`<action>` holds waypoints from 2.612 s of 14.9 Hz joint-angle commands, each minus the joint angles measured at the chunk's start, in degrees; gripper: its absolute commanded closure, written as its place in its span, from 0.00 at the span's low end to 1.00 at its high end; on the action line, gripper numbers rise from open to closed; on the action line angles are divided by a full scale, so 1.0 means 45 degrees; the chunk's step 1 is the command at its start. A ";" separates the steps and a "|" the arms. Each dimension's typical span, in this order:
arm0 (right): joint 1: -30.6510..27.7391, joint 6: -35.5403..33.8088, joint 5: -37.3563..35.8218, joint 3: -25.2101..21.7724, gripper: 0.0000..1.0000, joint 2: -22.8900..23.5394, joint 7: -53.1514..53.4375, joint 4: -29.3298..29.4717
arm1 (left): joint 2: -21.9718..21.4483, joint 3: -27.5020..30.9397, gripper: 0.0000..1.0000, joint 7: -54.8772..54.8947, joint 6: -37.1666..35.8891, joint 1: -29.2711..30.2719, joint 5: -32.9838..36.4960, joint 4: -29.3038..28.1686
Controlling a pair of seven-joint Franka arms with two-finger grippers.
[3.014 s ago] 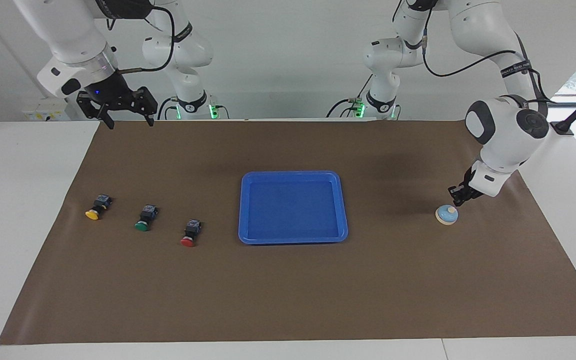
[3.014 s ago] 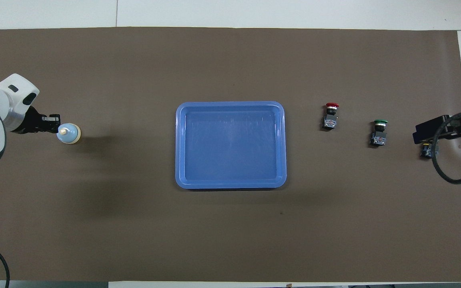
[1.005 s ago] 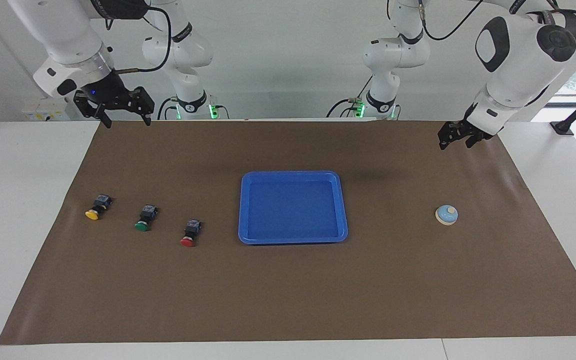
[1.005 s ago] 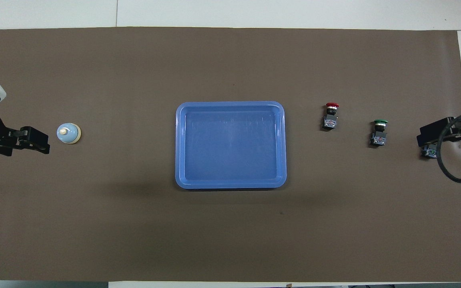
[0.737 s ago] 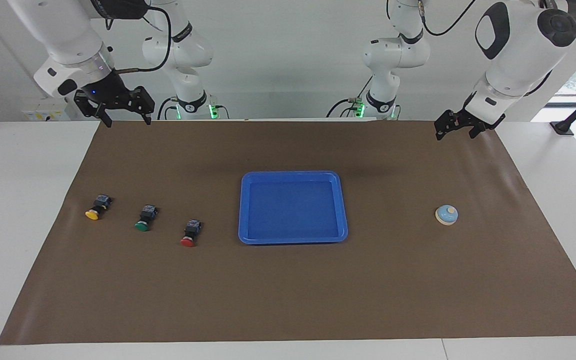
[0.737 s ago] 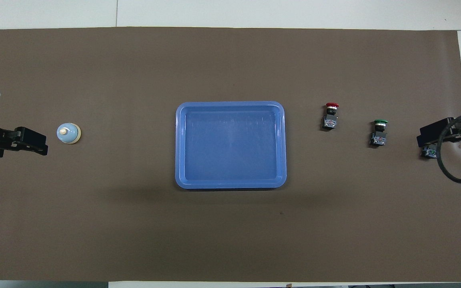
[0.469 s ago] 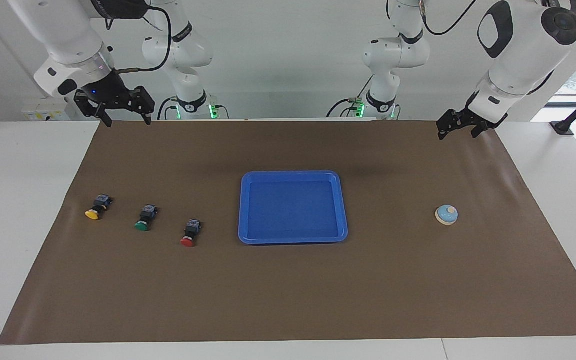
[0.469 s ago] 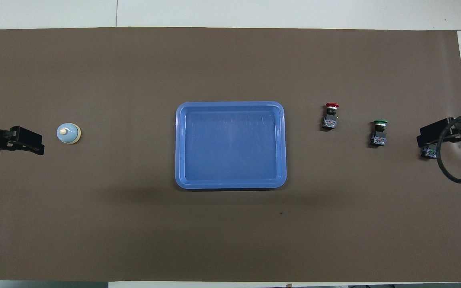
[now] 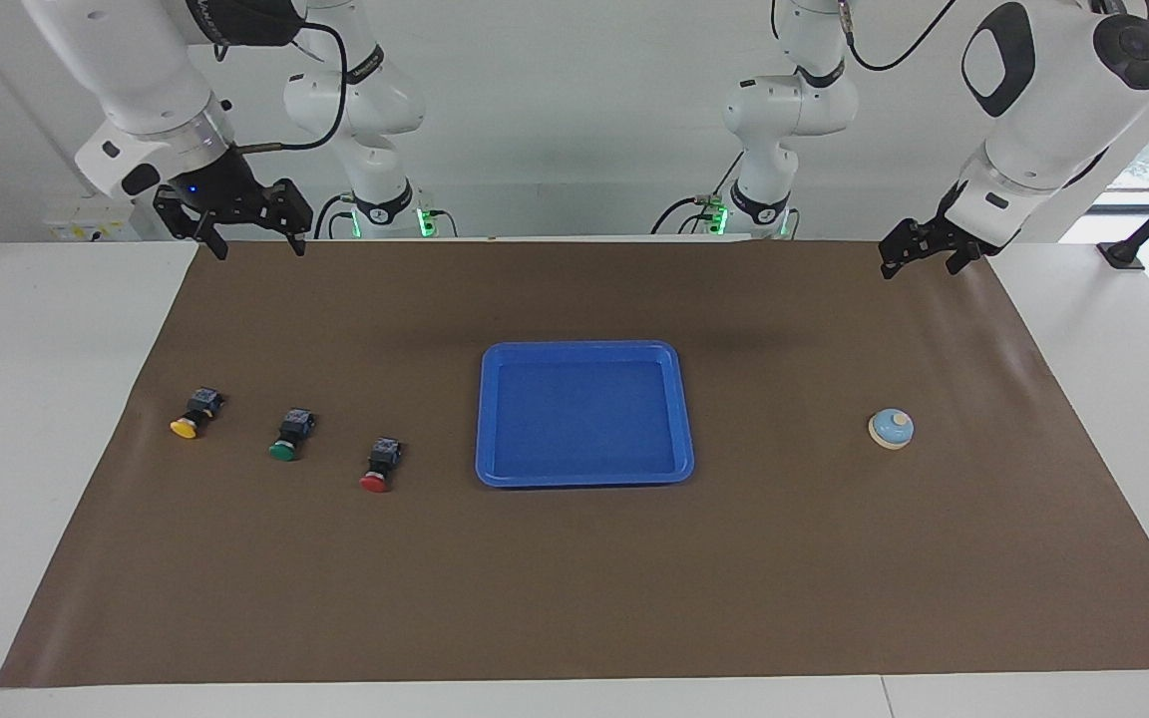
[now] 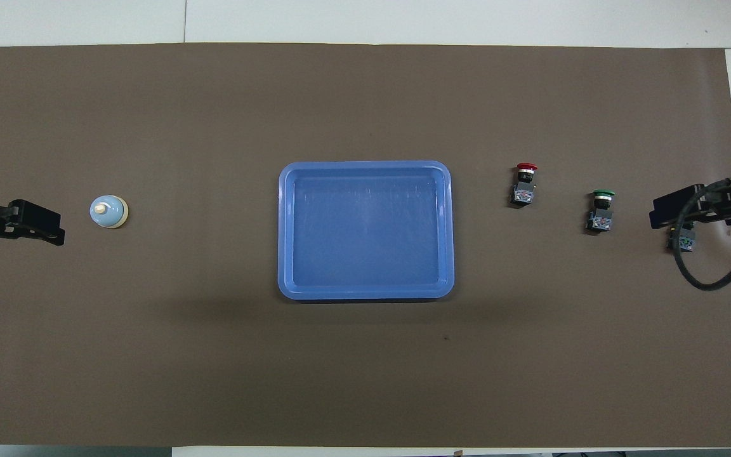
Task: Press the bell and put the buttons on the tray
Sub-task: 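Reach the right gripper to the red-capped button and grasp it, then carry the red button with the right gripper into the blue tray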
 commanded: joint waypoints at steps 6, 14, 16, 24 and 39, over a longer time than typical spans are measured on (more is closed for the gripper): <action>0.0765 0.5965 -0.0048 0.0208 0.00 0.0696 0.1990 -0.4912 | -0.0067 -0.0014 0.00 -0.0089 0.0031 0.0084 -0.0143 -0.0113; 0.1137 1.1437 -0.0185 0.0188 0.00 0.2865 0.2616 -0.6771 | -0.0126 -0.0033 0.00 -0.0089 0.0050 0.0064 -0.0123 -0.0054; 0.1137 1.1928 -0.0281 0.0188 0.00 0.3334 0.2655 -0.6578 | -0.0126 -0.0033 0.00 -0.0089 0.0070 0.0084 -0.0123 -0.0054; 0.1118 1.2613 -0.0497 0.0188 0.02 0.4606 0.3046 -0.5580 | -0.0145 -0.0033 0.00 -0.0089 0.0051 0.0064 -0.0123 -0.0035; 0.1352 1.1582 -0.0497 0.0188 1.00 0.4743 0.3963 -0.4528 | -0.0145 -0.0033 0.00 -0.0089 0.0070 0.0064 -0.0123 -0.0035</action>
